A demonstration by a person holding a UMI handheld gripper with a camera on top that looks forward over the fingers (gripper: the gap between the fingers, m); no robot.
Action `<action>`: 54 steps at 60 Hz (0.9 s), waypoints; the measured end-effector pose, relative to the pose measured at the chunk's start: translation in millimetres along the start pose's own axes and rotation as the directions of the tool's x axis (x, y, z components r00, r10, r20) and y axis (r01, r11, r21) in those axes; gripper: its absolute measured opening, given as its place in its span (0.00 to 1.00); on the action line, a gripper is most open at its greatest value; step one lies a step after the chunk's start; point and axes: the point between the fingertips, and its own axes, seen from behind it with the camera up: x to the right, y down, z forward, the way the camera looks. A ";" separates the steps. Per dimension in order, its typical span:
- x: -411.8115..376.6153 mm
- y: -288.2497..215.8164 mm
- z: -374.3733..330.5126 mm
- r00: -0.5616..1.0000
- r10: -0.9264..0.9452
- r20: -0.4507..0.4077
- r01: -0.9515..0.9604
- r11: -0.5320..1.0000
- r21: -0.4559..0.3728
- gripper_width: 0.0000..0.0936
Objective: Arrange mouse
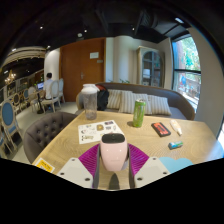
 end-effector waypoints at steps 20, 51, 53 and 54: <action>239.8 83.1 -60.7 0.957 0.112 -0.267 -0.141 0.986 -0.094 0.44; 220.4 132.1 -85.1 0.962 0.172 -0.214 -0.207 0.966 -0.154 0.90; 215.4 130.3 -95.1 0.960 0.183 -0.212 -0.216 0.966 -0.144 0.90; 212.3 130.2 -100.0 0.959 0.189 -0.209 -0.221 0.965 -0.140 0.90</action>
